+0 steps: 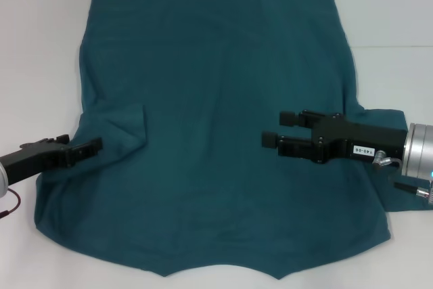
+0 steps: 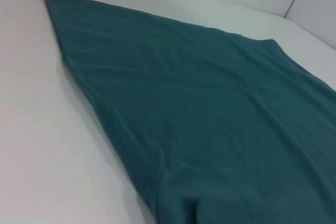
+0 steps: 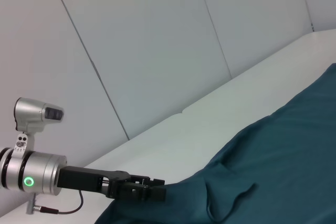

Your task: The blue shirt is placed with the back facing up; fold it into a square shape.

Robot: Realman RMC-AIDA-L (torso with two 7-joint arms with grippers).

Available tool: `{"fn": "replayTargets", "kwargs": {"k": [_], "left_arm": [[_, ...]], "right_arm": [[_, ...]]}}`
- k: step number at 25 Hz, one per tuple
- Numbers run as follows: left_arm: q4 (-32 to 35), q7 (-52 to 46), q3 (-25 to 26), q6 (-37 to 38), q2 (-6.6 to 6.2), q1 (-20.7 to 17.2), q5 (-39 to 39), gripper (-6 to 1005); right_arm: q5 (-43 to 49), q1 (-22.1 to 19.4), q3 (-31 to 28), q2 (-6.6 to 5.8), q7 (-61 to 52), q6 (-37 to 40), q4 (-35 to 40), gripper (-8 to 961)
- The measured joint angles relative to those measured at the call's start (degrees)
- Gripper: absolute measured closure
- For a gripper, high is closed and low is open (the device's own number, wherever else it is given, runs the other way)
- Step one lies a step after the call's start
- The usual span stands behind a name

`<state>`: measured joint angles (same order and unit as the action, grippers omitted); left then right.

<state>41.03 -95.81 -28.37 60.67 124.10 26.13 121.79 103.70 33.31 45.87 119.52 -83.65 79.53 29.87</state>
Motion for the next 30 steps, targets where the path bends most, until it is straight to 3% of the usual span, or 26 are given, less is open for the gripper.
{"fn": "replayTargets", "kwargs": {"k": [9,23,28,30], "left_arm": [[0.0,-0.2,0.0,-0.7,0.00,0.0,0.0,223],[0.5,-0.5,-0.1,-0.6,0.01,-0.2,0.0,677],[0.8,-0.7,-0.1,-0.5,-0.03,-0.3,0.0,911],[0.9,-0.7,-0.1,-0.5,-0.06,-0.3,0.0,942]], "right_arm": [[0.0,-0.2,0.0,0.00,0.2,0.0,-0.3,128],[0.0,-0.4,0.0,0.00,0.3,0.3,-0.3,129],[0.0,-0.4,0.0,0.00,0.3,0.4,-0.3,128],[0.0,-0.4,0.0,0.00,0.2,0.4,-0.3,128]]}}
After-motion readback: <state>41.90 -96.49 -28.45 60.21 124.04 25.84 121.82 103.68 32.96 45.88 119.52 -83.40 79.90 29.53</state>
